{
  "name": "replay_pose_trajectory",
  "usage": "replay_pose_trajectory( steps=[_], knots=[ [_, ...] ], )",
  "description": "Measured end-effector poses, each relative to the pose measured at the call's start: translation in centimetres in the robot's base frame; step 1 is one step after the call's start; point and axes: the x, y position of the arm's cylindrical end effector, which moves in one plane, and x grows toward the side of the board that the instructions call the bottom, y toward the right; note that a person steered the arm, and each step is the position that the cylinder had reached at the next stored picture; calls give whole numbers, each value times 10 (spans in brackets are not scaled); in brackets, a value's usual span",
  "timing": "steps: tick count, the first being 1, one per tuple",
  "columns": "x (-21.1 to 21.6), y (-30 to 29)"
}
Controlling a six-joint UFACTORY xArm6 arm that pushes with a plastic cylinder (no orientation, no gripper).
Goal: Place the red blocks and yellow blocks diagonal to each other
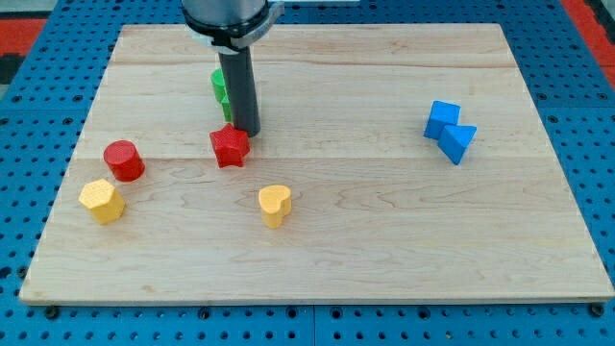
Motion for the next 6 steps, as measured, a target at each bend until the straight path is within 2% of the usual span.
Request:
replay_pose_trajectory(
  steps=[1, 3, 4, 5, 6],
  knots=[
    [3, 39],
    [11, -99],
    [51, -48],
    [158, -79],
    [176, -235]
  ],
)
